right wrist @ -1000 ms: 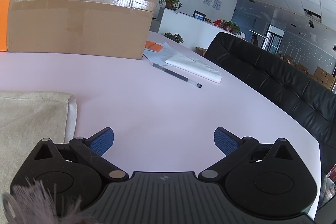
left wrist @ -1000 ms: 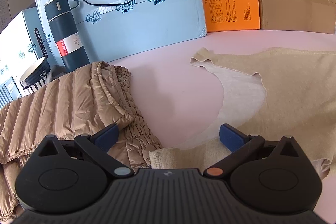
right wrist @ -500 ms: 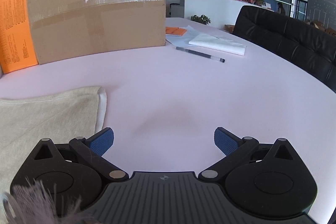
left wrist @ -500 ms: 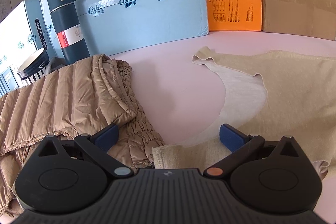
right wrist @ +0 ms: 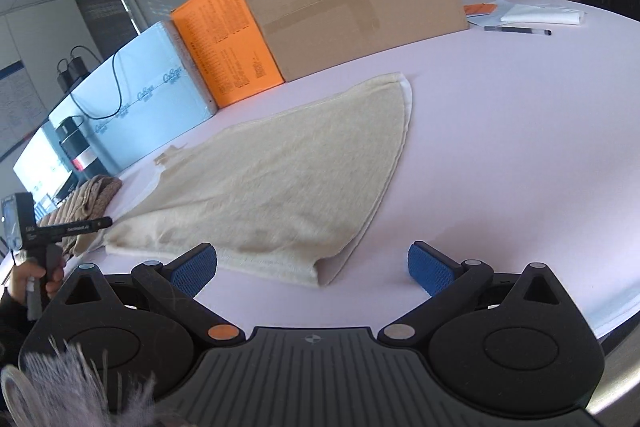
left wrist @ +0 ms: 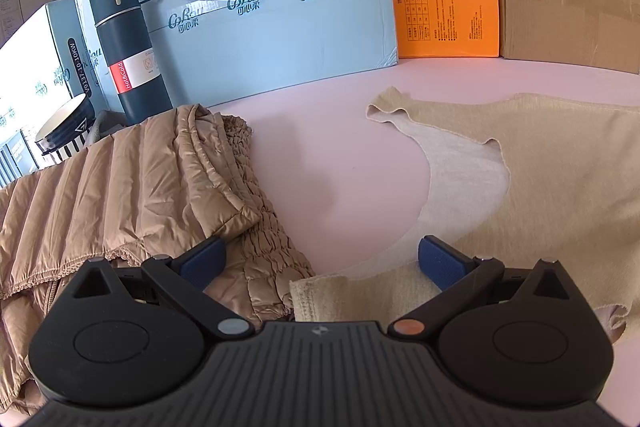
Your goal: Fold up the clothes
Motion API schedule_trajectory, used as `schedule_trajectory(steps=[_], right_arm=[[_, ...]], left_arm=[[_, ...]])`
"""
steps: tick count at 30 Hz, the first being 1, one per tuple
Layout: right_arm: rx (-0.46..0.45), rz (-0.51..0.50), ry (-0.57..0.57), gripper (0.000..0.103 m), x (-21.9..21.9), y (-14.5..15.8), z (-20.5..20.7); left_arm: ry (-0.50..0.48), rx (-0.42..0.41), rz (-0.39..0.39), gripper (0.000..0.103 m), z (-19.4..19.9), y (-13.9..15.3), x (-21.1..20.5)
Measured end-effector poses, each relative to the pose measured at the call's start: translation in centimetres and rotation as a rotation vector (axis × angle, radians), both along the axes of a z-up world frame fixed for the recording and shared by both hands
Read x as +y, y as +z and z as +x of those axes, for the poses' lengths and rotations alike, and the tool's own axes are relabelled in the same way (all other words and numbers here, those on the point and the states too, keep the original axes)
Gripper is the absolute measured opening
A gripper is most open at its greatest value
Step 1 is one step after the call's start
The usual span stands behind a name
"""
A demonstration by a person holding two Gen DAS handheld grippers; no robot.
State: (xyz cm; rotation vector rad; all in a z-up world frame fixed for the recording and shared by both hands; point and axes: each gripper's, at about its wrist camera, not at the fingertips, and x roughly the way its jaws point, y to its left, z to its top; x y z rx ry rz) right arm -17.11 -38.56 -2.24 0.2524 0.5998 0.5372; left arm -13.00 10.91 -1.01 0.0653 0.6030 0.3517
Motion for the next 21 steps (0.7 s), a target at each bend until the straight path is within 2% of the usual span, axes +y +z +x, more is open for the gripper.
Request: schedule_trajectory(steps=[4, 8, 12, 14, 15, 16, 17, 19, 21], right_arm=[[-0.030, 0.011, 0.094, 0.103, 1.3, -0.3, -1.4], [-0.036, 0.009, 0.125, 0.103, 3.0, -0.4, -0.6], [-0.038, 0.056, 0.044, 0.103, 3.5, -0.5, 0.2], [-0.038, 0.105, -0.014, 0.094, 3.0, -0.8, 0.3], [-0.033, 0.118, -0.043, 0.069, 2.7, -1.1, 0.4], [-0.021, 0.136, -0.055, 0.022, 2.3, -1.4, 0.6], [-0.003, 0.156, -0.056, 0.005, 1.9, -1.8, 0.9], [0.033, 0.197, -0.057, 0.006, 1.0, -2.5, 1.5], [0.054, 0.253, -0.053, 0.006, 0.0, -2.6, 2.0]], left_arm=[[0.001, 0.001, 0.003, 0.103, 0.0, 0.0, 0.0], [0.000, 0.001, 0.004, 0.103, 0.0, 0.0, -0.1], [0.001, 0.000, 0.000, 0.103, 0.0, 0.0, 0.0], [0.001, -0.001, 0.000, 0.103, -0.1, 0.0, 0.0], [0.001, -0.002, 0.001, 0.103, -0.1, -0.1, 0.0], [0.000, -0.003, 0.000, 0.103, -0.1, -0.1, 0.0], [-0.005, -0.008, -0.008, 0.103, -0.2, 0.0, 0.1], [-0.017, -0.018, -0.024, 0.103, -0.3, 0.1, 0.3], [-0.065, -0.045, -0.092, 0.103, -0.9, 0.6, 1.0]])
